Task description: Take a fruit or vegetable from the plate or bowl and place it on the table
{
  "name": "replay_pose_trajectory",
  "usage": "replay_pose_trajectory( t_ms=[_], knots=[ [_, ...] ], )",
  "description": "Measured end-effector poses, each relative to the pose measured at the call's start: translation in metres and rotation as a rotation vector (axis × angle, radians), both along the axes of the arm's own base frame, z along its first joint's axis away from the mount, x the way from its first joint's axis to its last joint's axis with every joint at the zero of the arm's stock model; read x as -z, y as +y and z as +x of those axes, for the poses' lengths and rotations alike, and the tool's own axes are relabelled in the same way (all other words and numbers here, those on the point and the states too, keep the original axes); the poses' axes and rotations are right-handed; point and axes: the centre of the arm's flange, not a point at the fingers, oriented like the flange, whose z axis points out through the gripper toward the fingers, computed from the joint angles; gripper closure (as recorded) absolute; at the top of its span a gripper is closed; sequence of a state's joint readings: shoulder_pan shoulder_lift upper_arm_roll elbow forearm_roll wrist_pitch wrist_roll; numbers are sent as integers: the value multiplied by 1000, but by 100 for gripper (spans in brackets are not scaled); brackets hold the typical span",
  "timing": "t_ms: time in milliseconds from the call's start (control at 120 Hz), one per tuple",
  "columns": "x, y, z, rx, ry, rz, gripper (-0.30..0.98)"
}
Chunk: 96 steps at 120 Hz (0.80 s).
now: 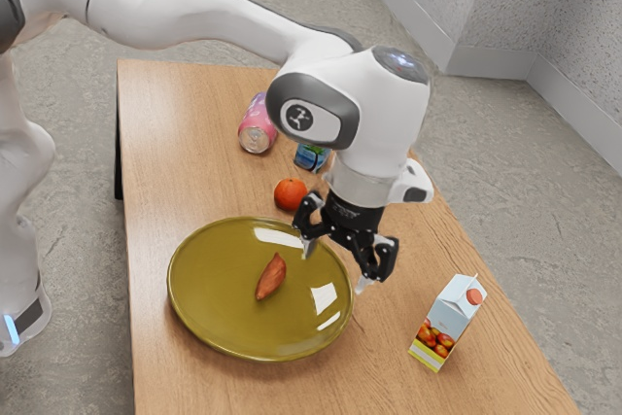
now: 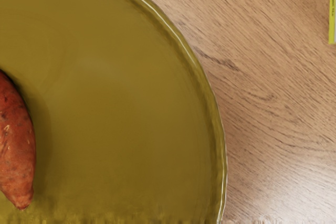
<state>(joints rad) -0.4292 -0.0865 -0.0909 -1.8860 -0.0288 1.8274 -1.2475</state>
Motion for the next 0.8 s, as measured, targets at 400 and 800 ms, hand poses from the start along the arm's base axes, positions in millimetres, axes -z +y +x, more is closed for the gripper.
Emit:
replay_pose_trajectory(
  t_ms=[400,800],
  knots=[
    [40,72,-15,-270,-33,3,0],
    [68,93,-30,-350,-33,18,0]
  ],
)
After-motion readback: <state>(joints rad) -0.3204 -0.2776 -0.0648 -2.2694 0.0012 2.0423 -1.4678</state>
